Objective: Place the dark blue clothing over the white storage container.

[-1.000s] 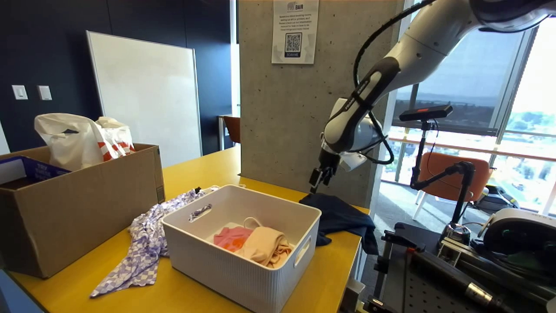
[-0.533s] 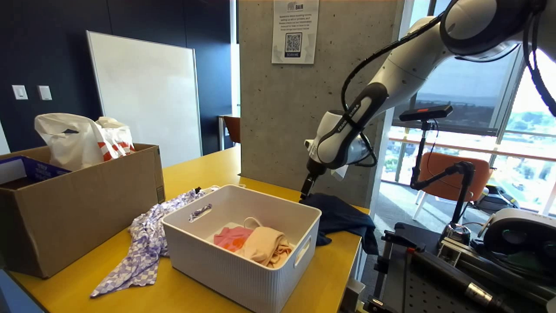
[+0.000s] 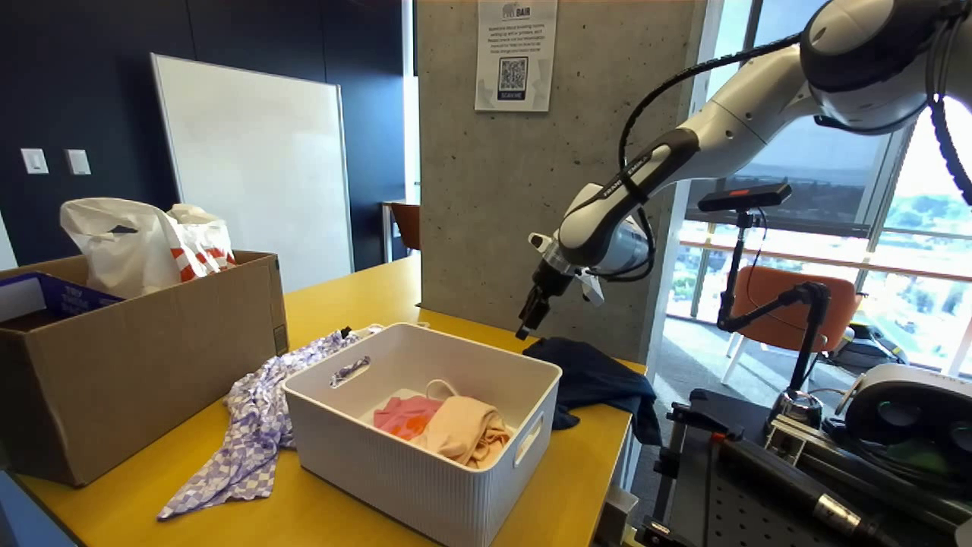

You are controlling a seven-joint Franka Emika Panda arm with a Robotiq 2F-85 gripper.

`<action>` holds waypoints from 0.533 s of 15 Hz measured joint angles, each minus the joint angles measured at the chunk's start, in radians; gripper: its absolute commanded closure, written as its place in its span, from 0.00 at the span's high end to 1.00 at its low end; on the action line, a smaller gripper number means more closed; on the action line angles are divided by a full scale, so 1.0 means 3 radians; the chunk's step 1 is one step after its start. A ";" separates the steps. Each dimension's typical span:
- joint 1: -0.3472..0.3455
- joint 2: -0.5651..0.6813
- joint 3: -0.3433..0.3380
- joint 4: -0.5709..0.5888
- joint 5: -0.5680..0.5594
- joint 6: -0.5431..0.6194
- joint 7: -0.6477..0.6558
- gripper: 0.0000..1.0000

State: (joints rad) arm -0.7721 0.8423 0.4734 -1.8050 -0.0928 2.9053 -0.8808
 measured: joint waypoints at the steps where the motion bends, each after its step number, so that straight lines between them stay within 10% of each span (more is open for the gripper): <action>1: -0.0173 0.0065 0.0194 0.0035 0.0066 -0.0125 -0.0173 1.00; 8: -0.0407 0.0264 0.0473 0.0345 0.0418 -0.0751 -0.0373 1.00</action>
State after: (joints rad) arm -0.8941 0.9216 0.6152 -1.7014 0.0325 2.6798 -0.9927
